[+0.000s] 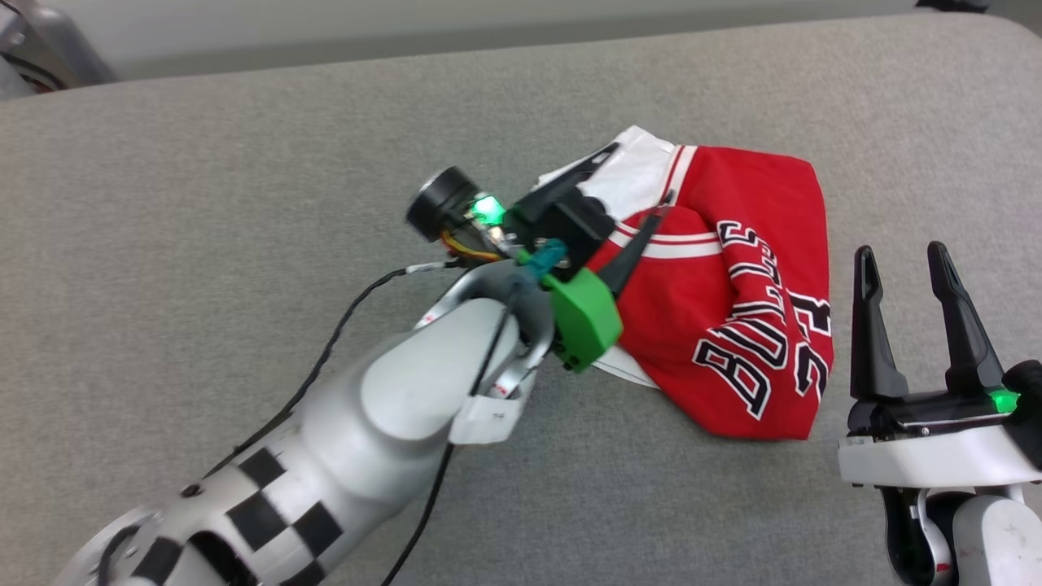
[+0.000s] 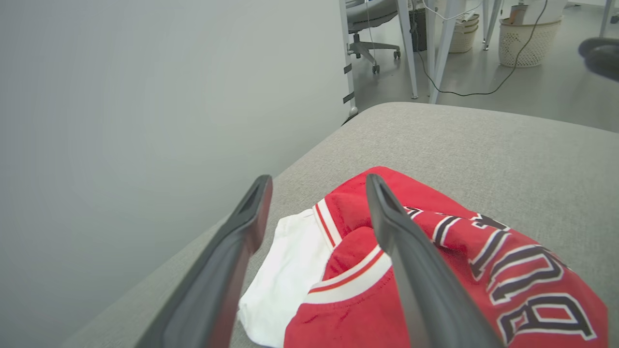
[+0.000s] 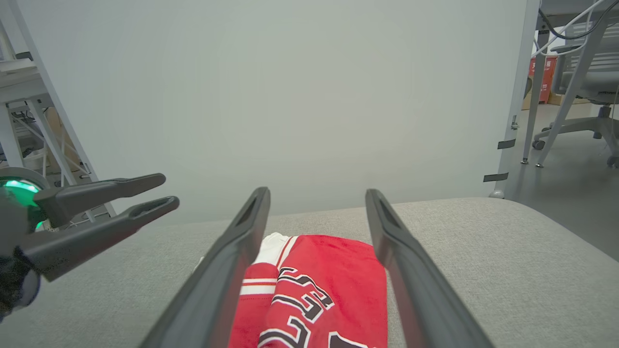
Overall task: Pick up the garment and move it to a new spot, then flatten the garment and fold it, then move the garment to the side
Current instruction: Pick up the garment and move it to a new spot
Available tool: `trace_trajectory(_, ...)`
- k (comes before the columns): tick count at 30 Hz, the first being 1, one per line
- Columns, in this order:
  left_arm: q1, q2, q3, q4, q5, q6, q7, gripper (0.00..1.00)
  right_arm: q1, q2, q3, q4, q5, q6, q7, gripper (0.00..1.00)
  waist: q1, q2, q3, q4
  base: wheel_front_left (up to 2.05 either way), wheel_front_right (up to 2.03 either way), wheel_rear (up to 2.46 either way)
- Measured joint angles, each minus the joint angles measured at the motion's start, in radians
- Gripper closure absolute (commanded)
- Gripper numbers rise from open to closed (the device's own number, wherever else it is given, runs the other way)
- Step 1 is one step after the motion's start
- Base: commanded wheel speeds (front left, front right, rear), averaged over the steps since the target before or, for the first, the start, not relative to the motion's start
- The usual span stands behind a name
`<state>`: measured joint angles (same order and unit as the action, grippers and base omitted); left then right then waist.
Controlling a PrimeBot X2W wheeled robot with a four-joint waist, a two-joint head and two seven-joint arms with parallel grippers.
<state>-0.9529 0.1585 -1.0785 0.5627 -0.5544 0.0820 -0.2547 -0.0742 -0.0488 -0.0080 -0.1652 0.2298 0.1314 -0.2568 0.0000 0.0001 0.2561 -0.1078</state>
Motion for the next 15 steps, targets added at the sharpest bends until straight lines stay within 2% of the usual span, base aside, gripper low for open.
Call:
trace_trajectory(7, 0.187, 0.109, 0.207, -0.223, 0.079, 0.145, -0.001, 0.00, 0.041, 0.000, -0.004, 0.005, -0.016, 0.000, 0.000, 0.00, 0.0000, 0.0000, -0.063, 0.052, 0.00, 0.00, 0.00)
trace_trajectory(10, 0.306, 0.144, 0.302, -0.300, 0.105, 0.183, -0.001, 0.00, 0.059, 0.000, -0.008, 0.008, -0.020, 0.000, 0.000, 0.00, 0.0000, 0.0000, -0.089, 0.071, 0.00, 0.00, 0.00)
trace_trajectory(15, 0.475, 0.189, 0.443, -0.383, 0.158, 0.216, -0.001, 0.00, 0.078, 0.000, -0.012, 0.014, -0.028, 0.000, 0.000, 0.00, 0.0000, 0.0000, -0.125, 0.101, 0.00, 0.00, 0.00)
